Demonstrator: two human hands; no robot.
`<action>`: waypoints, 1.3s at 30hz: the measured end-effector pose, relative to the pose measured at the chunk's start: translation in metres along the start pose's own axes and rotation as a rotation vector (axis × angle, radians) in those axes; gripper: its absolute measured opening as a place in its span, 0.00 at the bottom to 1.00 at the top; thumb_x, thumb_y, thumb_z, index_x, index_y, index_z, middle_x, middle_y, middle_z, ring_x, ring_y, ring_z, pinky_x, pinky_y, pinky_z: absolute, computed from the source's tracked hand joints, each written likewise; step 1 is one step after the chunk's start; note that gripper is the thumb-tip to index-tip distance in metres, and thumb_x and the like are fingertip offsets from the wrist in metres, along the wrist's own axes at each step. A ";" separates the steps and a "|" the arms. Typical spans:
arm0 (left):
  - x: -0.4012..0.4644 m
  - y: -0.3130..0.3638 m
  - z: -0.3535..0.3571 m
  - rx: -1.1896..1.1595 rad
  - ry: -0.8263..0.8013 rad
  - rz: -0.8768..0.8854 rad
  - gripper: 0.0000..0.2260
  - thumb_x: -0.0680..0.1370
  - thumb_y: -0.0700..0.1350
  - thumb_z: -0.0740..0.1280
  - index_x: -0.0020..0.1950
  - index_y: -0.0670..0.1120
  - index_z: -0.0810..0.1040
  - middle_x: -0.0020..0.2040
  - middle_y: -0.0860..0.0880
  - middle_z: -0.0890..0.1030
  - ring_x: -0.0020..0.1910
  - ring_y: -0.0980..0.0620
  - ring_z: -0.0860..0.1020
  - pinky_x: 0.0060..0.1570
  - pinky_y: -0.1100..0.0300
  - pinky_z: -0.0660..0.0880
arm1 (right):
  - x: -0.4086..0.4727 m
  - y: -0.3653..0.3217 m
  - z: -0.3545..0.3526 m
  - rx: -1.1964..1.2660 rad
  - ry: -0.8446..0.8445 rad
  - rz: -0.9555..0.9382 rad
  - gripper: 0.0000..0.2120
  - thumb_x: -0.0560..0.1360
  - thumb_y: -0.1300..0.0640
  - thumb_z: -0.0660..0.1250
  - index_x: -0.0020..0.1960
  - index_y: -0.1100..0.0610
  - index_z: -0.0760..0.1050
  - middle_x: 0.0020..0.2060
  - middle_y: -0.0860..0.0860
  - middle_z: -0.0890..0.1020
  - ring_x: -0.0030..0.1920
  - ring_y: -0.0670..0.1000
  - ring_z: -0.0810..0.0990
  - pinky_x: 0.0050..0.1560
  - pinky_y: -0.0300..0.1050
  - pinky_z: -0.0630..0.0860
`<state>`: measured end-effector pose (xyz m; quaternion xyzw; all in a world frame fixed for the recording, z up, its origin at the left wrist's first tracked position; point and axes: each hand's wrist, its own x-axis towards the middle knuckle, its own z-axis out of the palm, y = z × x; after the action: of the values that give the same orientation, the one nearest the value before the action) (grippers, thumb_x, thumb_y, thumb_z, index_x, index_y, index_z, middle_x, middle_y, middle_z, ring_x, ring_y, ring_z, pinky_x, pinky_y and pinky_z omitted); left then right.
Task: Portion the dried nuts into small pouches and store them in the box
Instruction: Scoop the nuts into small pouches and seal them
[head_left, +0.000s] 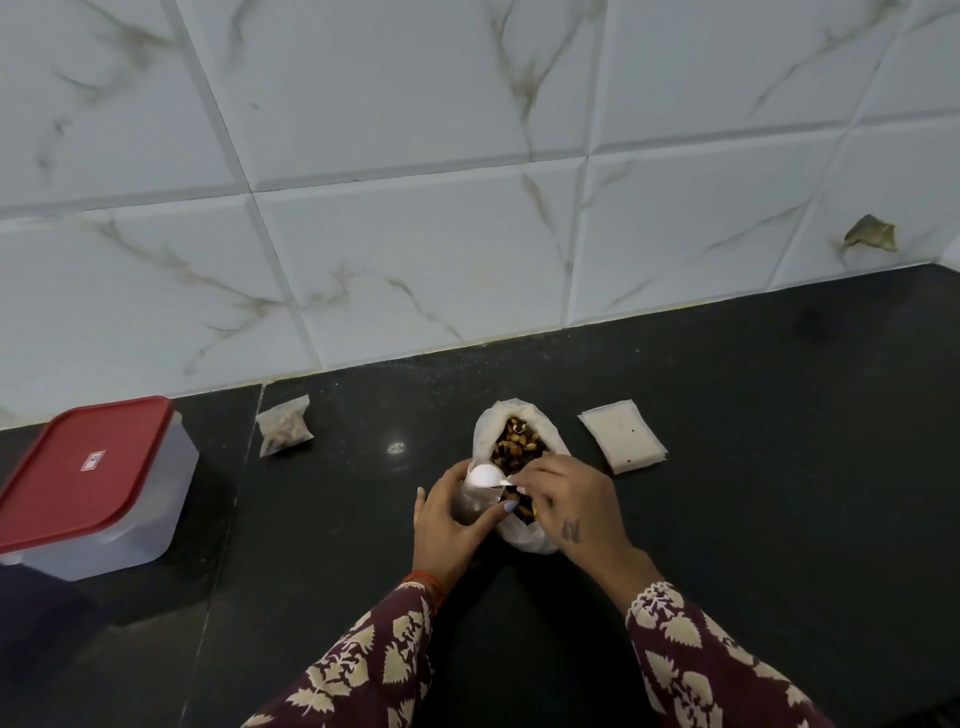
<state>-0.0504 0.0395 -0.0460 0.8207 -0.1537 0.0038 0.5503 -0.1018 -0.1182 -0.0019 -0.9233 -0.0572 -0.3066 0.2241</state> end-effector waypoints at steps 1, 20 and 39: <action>0.000 0.000 0.000 -0.003 -0.003 0.001 0.27 0.64 0.68 0.69 0.60 0.62 0.72 0.57 0.64 0.77 0.60 0.66 0.72 0.74 0.43 0.50 | -0.001 0.001 0.000 -0.011 0.024 -0.019 0.11 0.72 0.58 0.63 0.45 0.54 0.84 0.41 0.48 0.84 0.42 0.45 0.81 0.42 0.39 0.79; -0.004 -0.019 0.003 0.200 0.026 0.118 0.30 0.65 0.72 0.64 0.64 0.63 0.66 0.68 0.59 0.70 0.74 0.55 0.59 0.73 0.52 0.38 | 0.043 0.028 0.008 -0.179 -0.252 0.402 0.12 0.76 0.60 0.64 0.57 0.52 0.81 0.48 0.51 0.83 0.49 0.50 0.80 0.44 0.39 0.72; -0.004 -0.021 0.002 0.254 -0.034 0.110 0.32 0.65 0.72 0.63 0.66 0.63 0.64 0.69 0.61 0.69 0.74 0.56 0.56 0.74 0.52 0.36 | 0.034 0.027 -0.013 -0.309 -0.437 0.376 0.13 0.77 0.56 0.64 0.59 0.48 0.79 0.52 0.49 0.82 0.51 0.49 0.80 0.49 0.41 0.75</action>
<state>-0.0490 0.0465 -0.0667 0.8739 -0.2060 0.0394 0.4384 -0.0746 -0.1496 0.0170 -0.9848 0.1147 -0.0594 0.1163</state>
